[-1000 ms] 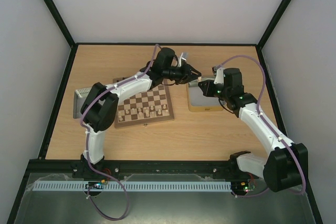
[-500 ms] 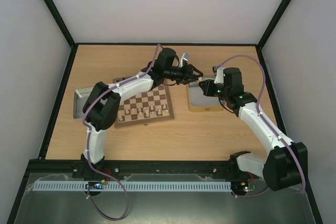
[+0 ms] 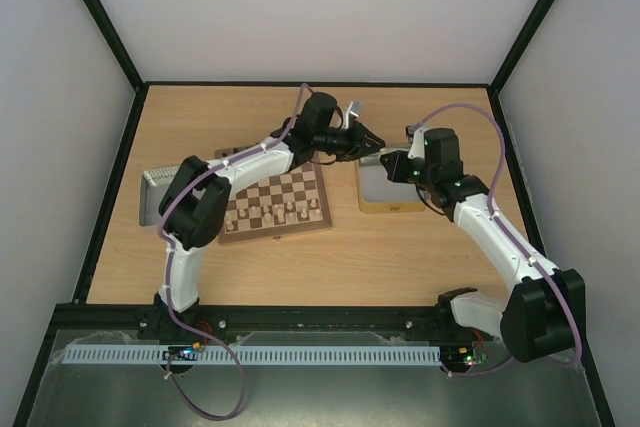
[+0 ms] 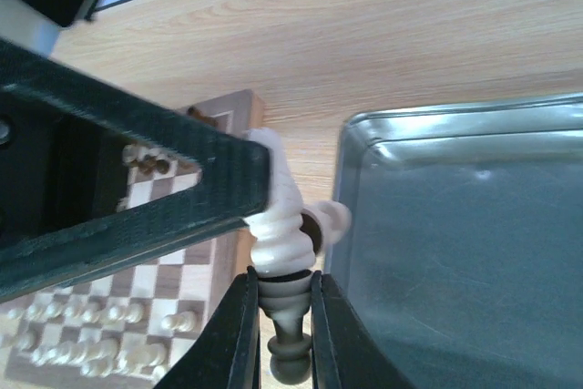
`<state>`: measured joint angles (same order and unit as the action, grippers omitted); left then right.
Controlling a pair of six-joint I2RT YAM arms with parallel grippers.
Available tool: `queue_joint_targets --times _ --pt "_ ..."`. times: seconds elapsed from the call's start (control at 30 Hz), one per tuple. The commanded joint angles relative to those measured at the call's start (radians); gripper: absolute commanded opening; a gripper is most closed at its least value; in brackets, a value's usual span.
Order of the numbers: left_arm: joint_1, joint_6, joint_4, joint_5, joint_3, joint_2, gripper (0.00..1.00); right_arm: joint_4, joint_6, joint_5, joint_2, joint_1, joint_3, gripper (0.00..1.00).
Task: Set up the chess pieces on the board
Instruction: Pick up the chess piece from the storage box, then place the chess piece in the storage box.
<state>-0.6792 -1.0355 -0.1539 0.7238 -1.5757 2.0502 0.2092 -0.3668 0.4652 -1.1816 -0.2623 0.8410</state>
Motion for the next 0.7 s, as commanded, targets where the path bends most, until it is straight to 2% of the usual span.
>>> queue_joint_targets --times 0.0,0.13,0.47,0.67 --pt "0.011 0.075 0.015 -0.092 -0.038 -0.017 0.11 0.048 -0.039 -0.193 -0.032 0.004 0.012 0.04" --pt "0.018 0.111 0.030 -0.158 -0.040 -0.024 0.11 0.072 -0.063 -0.303 -0.082 0.003 0.010 0.03" --pt "0.017 0.166 0.068 -0.212 -0.028 -0.041 0.11 -0.019 -0.105 -0.230 -0.096 0.003 -0.007 0.04" --pt "-0.026 0.295 0.089 -0.304 0.008 -0.078 0.11 -0.046 -0.242 -0.265 -0.074 0.003 -0.025 0.05"
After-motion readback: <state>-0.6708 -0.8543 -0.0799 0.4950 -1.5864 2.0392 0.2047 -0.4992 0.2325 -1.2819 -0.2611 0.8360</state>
